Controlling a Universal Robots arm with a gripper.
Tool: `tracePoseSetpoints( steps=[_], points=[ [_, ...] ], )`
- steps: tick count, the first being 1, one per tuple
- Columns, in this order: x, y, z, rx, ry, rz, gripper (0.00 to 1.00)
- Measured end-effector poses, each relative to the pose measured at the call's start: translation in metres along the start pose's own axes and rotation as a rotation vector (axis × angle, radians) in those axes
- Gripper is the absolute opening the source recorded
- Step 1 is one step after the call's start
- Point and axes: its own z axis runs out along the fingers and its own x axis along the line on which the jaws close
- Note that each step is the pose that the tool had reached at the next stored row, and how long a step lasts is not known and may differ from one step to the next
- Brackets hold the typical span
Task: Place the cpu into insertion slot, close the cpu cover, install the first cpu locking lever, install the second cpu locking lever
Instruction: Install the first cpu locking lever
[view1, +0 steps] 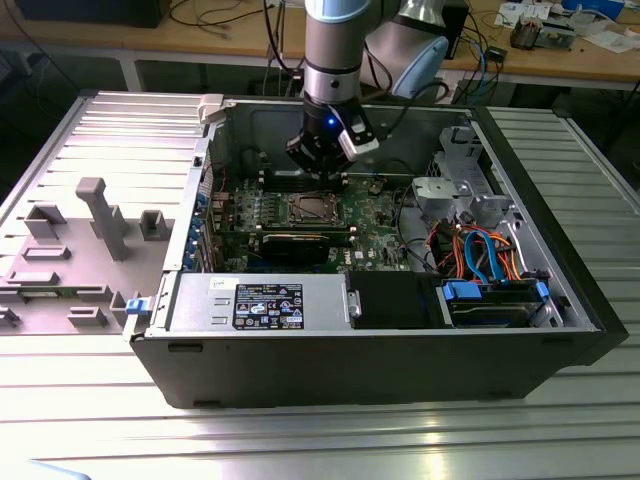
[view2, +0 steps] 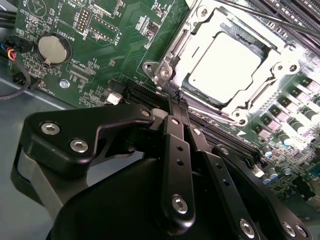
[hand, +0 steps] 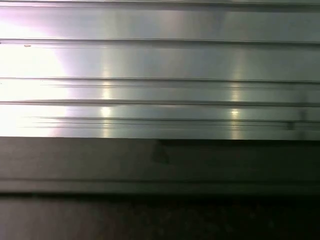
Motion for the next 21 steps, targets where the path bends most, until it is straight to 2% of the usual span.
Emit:
tracePoseSetpoints(
  steps=[5, 21],
  points=[
    [-0.0009, -0.0001, 0.0027, 0.0005, -0.0001, 0.019, 0.11],
    [-0.0010, -0.0002, 0.0028, 0.0007, -0.0029, 0.018, 0.11]
  ],
)
